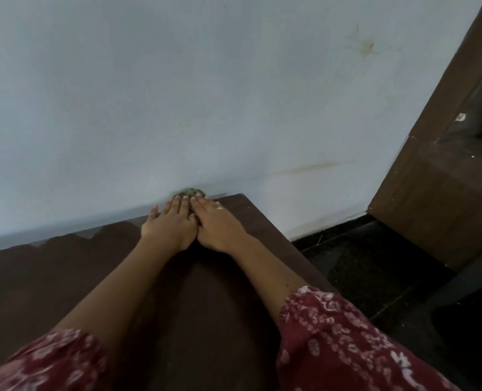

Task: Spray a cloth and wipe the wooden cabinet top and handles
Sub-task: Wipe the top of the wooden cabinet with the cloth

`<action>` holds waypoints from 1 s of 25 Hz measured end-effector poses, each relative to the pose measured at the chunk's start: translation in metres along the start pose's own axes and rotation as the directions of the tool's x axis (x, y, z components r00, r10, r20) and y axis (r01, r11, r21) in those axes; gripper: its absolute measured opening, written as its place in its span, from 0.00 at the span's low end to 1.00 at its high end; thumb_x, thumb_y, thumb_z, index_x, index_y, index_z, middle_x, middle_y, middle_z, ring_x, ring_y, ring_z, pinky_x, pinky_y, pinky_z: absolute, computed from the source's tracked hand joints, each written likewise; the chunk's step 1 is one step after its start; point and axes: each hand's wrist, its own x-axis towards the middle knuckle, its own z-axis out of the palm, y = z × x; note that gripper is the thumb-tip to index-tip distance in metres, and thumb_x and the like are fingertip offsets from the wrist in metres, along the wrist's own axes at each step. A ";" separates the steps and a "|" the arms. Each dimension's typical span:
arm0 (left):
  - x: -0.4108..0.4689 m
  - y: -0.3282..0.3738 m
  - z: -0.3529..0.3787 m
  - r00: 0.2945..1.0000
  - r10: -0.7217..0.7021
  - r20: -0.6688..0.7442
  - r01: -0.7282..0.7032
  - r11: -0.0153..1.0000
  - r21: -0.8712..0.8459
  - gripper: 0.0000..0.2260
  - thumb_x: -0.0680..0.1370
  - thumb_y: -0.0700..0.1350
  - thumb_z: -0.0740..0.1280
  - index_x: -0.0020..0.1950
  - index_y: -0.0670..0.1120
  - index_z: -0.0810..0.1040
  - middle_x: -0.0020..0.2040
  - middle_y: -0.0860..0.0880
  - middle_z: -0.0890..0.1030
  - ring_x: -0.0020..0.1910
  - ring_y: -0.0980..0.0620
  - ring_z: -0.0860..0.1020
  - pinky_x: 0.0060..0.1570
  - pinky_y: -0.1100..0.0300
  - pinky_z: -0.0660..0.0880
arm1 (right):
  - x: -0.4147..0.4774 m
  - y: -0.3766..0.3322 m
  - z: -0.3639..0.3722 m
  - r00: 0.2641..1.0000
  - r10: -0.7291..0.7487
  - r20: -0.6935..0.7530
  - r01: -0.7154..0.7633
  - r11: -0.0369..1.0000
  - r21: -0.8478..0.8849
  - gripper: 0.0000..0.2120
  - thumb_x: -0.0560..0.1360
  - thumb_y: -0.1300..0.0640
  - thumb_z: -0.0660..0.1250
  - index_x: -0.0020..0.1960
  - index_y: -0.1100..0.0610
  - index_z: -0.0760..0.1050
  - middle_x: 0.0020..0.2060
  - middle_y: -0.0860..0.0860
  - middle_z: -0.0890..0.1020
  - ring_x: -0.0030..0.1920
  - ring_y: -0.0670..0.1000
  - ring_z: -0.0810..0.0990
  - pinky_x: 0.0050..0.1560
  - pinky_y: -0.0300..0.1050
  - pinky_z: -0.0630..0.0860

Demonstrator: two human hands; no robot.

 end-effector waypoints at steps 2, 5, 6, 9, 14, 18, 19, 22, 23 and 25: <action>-0.019 -0.016 -0.001 0.999 -0.047 0.002 0.047 0.999 0.013 0.25 0.81 0.50 0.41 0.77 0.46 0.41 0.78 0.49 0.41 0.77 0.53 0.41 0.75 0.50 0.40 | -0.004 -0.020 0.005 0.999 -0.043 0.021 0.043 0.999 -0.012 0.26 0.79 0.58 0.51 0.75 0.62 0.50 0.76 0.59 0.53 0.77 0.55 0.51 0.76 0.49 0.47; -0.038 -0.021 -0.001 0.999 -0.033 -0.007 0.033 0.999 0.014 0.24 0.82 0.50 0.42 0.77 0.46 0.41 0.78 0.49 0.40 0.77 0.54 0.40 0.75 0.50 0.39 | -0.021 -0.033 0.004 0.998 -0.048 0.040 0.048 0.999 -0.013 0.26 0.79 0.57 0.50 0.75 0.62 0.49 0.77 0.58 0.53 0.77 0.55 0.50 0.76 0.50 0.48; -0.043 -0.018 0.000 1.000 -0.019 -0.006 0.019 1.000 0.006 0.24 0.82 0.50 0.42 0.77 0.46 0.42 0.78 0.49 0.40 0.77 0.54 0.39 0.75 0.50 0.39 | -0.029 -0.033 0.003 0.998 -0.035 0.042 0.035 0.999 -0.007 0.26 0.79 0.57 0.49 0.75 0.62 0.49 0.77 0.58 0.53 0.77 0.55 0.50 0.76 0.50 0.48; -0.055 0.003 0.007 1.000 0.026 -0.013 -0.026 1.000 -0.009 0.24 0.82 0.50 0.43 0.77 0.46 0.43 0.78 0.50 0.41 0.77 0.55 0.39 0.75 0.51 0.39 | -0.057 -0.023 -0.004 1.000 0.019 0.025 -0.019 1.000 -0.010 0.25 0.80 0.56 0.48 0.75 0.61 0.49 0.77 0.57 0.53 0.77 0.55 0.50 0.76 0.50 0.48; -0.079 0.064 0.020 0.988 0.152 0.001 -0.152 0.988 -0.032 0.24 0.81 0.50 0.43 0.77 0.46 0.44 0.78 0.50 0.42 0.77 0.54 0.41 0.75 0.52 0.40 | -0.122 0.005 -0.017 0.984 0.174 0.022 -0.174 0.985 -0.006 0.26 0.80 0.56 0.47 0.76 0.61 0.47 0.77 0.56 0.51 0.77 0.54 0.48 0.76 0.50 0.47; -0.101 0.113 0.032 0.958 0.286 0.040 -0.283 0.957 -0.065 0.24 0.81 0.50 0.43 0.77 0.47 0.44 0.78 0.50 0.43 0.77 0.54 0.41 0.74 0.52 0.40 | -0.178 0.022 -0.028 0.944 0.329 0.007 -0.329 0.944 0.001 0.27 0.79 0.57 0.48 0.76 0.60 0.45 0.77 0.56 0.49 0.77 0.54 0.47 0.76 0.53 0.46; -0.106 0.123 0.034 0.947 0.316 0.053 -0.312 0.947 -0.072 0.24 0.81 0.50 0.43 0.77 0.47 0.44 0.78 0.50 0.42 0.77 0.54 0.41 0.74 0.52 0.40 | -0.191 0.024 -0.031 0.932 0.363 0.011 -0.363 0.932 0.014 0.27 0.79 0.57 0.48 0.76 0.60 0.44 0.77 0.56 0.48 0.77 0.54 0.46 0.76 0.53 0.46; -0.124 0.148 0.037 0.915 0.394 0.088 -0.387 0.918 -0.093 0.24 0.82 0.50 0.42 0.77 0.48 0.44 0.78 0.50 0.42 0.77 0.54 0.41 0.74 0.53 0.39 | -0.223 0.027 -0.037 0.892 0.452 -0.001 -0.451 0.892 0.031 0.28 0.79 0.58 0.50 0.76 0.61 0.44 0.77 0.57 0.49 0.77 0.55 0.47 0.76 0.52 0.50; -0.130 0.154 0.037 0.903 0.418 0.096 -0.410 0.907 -0.097 0.23 0.82 0.50 0.42 0.77 0.48 0.44 0.78 0.50 0.42 0.77 0.54 0.41 0.74 0.53 0.39 | -0.232 0.025 -0.038 0.875 0.484 -0.013 -0.484 0.875 0.032 0.28 0.79 0.58 0.50 0.76 0.61 0.44 0.77 0.58 0.50 0.77 0.56 0.48 0.76 0.51 0.52; -0.142 0.160 0.038 0.884 0.456 0.102 -0.449 0.889 -0.084 0.23 0.82 0.49 0.42 0.77 0.48 0.44 0.78 0.50 0.43 0.77 0.54 0.41 0.74 0.52 0.39 | -0.247 0.018 -0.038 0.837 0.546 -0.031 -0.545 0.837 0.036 0.27 0.80 0.57 0.49 0.75 0.62 0.44 0.77 0.58 0.51 0.77 0.57 0.49 0.76 0.50 0.52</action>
